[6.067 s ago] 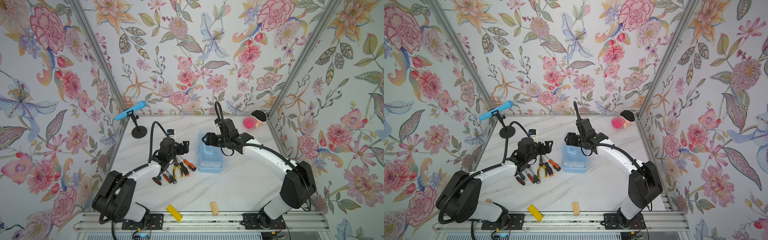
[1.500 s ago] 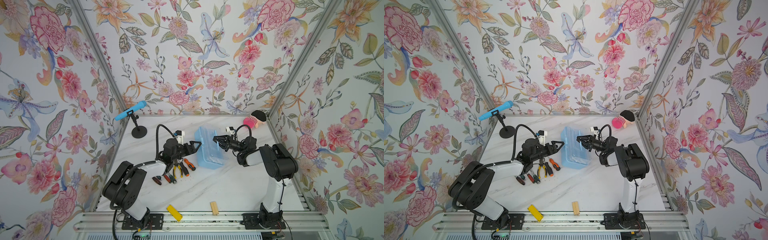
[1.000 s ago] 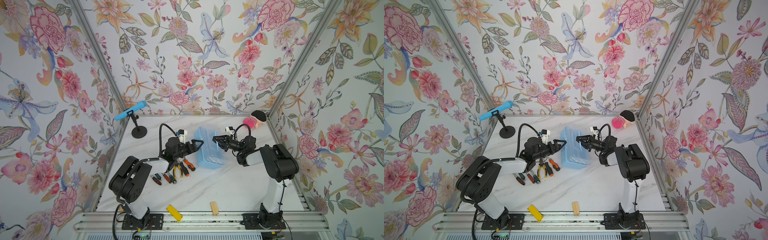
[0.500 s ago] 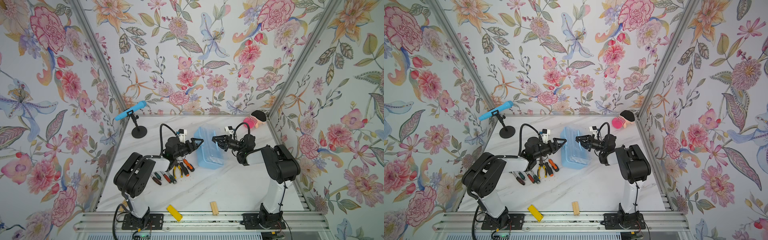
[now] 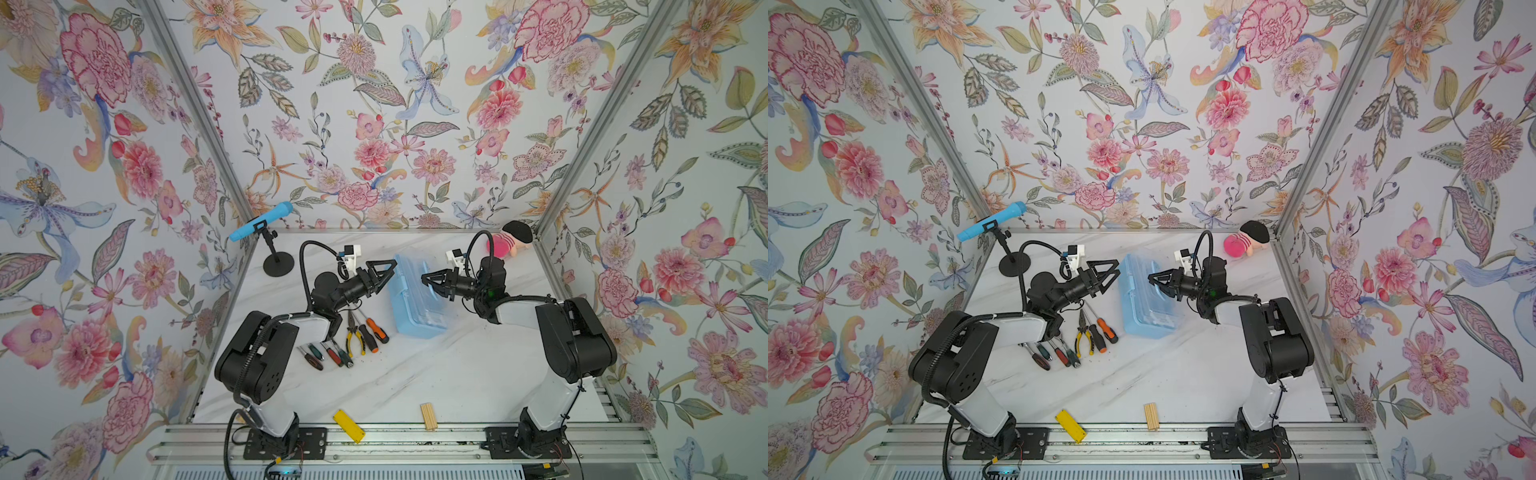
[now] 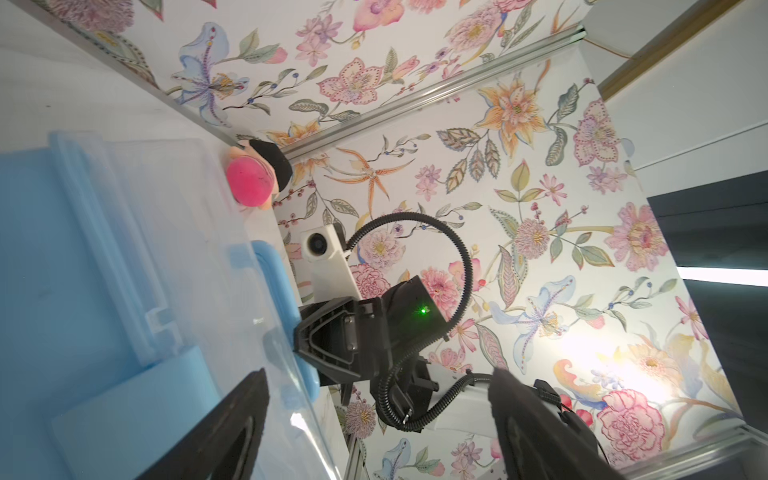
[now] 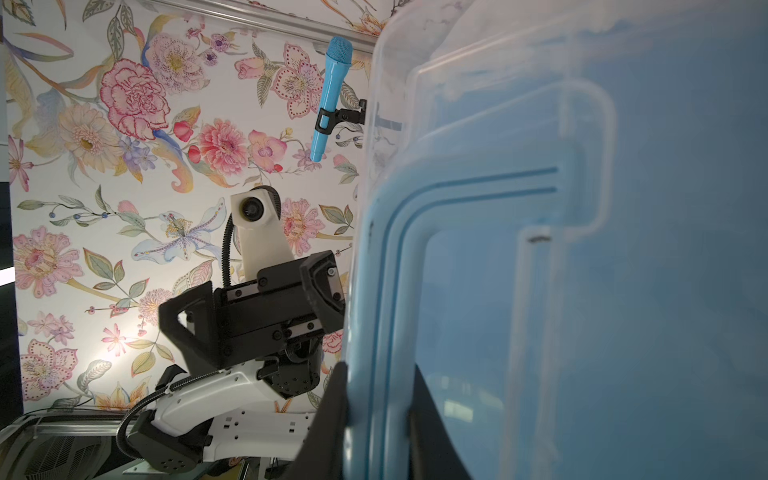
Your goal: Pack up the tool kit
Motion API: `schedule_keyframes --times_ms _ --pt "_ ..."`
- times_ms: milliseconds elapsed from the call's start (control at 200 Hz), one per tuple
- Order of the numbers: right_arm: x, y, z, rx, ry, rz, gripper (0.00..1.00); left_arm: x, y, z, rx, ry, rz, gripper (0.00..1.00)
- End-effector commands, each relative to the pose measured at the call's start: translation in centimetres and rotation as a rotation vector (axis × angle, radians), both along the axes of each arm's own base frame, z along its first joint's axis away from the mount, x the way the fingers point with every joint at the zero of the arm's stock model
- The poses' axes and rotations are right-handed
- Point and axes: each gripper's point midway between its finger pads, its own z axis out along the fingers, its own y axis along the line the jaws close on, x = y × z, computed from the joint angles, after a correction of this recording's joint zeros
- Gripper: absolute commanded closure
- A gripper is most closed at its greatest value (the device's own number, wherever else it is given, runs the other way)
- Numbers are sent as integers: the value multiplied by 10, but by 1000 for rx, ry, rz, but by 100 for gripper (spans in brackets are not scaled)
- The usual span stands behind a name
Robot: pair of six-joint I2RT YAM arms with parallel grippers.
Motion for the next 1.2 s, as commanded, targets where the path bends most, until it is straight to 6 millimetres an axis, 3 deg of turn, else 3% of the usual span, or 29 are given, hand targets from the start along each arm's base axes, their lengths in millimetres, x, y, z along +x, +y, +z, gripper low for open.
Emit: schedule_keyframes --times_ms 0,230,365,881,1196 --pt "-7 -10 -63 -140 36 -12 100 -8 3 22 -46 -56 -28 14" --pt "-7 -11 -69 -147 47 -13 100 -4 9 -56 183 83 35 14" --pt "-8 -11 -71 -148 52 -10 100 -9 9 -81 260 118 41 14" --pt "-10 -7 -73 -145 49 1 100 -7 -14 -102 223 154 -15 13" --pt "-10 -5 -78 -164 51 7 100 -10 -45 -78 80 105 -137 14"
